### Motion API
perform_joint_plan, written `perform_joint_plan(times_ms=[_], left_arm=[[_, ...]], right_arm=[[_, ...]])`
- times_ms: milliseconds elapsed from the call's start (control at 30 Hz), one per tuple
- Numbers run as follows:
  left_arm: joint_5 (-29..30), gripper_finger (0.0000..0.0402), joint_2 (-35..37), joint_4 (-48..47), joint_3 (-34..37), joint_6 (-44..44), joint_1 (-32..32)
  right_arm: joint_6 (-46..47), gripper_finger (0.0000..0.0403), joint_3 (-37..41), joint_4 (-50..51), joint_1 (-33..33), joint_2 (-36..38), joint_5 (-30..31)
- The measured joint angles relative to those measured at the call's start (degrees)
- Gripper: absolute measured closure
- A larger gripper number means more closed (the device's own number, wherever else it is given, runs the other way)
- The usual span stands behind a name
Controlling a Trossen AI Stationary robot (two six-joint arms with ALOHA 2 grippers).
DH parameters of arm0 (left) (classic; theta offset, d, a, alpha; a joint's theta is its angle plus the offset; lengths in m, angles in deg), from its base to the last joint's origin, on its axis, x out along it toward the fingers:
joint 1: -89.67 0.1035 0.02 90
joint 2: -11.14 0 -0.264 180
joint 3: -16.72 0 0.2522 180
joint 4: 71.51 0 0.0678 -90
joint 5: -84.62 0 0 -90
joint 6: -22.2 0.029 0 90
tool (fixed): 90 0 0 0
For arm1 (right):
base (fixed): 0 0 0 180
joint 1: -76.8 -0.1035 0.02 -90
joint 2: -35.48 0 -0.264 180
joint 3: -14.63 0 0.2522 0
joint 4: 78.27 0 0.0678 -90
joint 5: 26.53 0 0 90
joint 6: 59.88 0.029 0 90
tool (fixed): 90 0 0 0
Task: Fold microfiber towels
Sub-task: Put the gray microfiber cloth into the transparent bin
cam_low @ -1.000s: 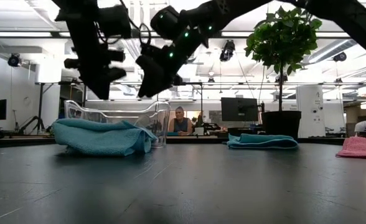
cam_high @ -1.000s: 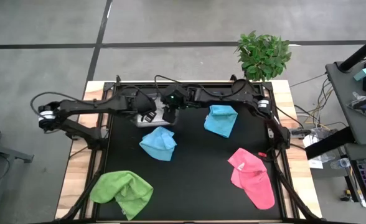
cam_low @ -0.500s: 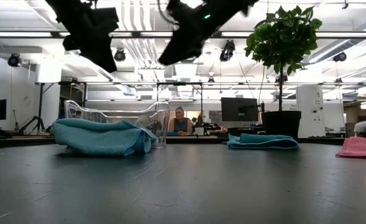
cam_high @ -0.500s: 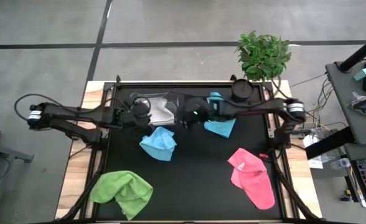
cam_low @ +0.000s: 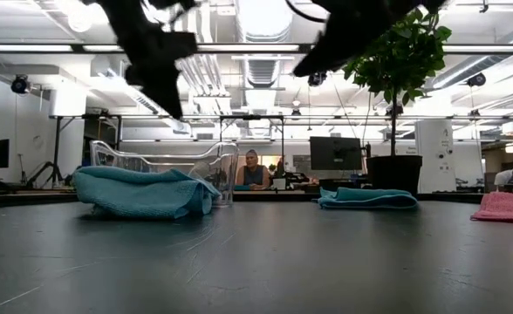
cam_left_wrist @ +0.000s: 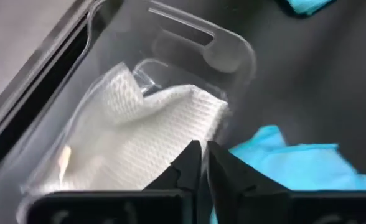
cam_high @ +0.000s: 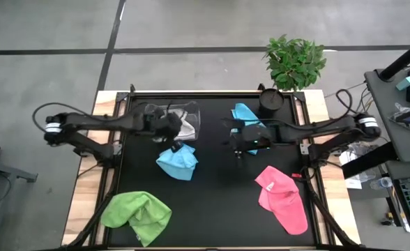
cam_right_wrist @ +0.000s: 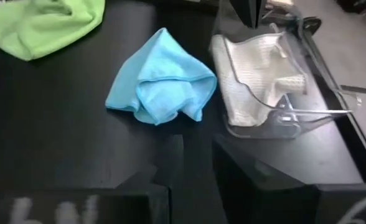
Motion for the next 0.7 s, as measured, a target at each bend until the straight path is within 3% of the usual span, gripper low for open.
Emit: perform_joint_plan(times_ms=[167,267,433,700], left_arm=[[-8.2,0.0400,-6.3,0.0,-2.6,16.4,8.8],[-9.8,0.0401,-10.7,0.0,-3.1,23.3,13.0],[-9.9,0.0401,-17.0,0.5,-4.1,26.9,17.4],[-9.9,0.0401,-21.6,11.5,-4.1,28.0,19.3]], right_arm=[[0.0,0.0347,8.1,-8.3,0.0,5.1,0.0],[-0.6,0.0354,11.7,-11.7,0.0,7.1,0.0],[-0.9,0.0355,14.7,-14.2,0.2,8.0,0.1],[-2.3,0.0355,15.1,-14.1,0.2,7.4,0.1]])
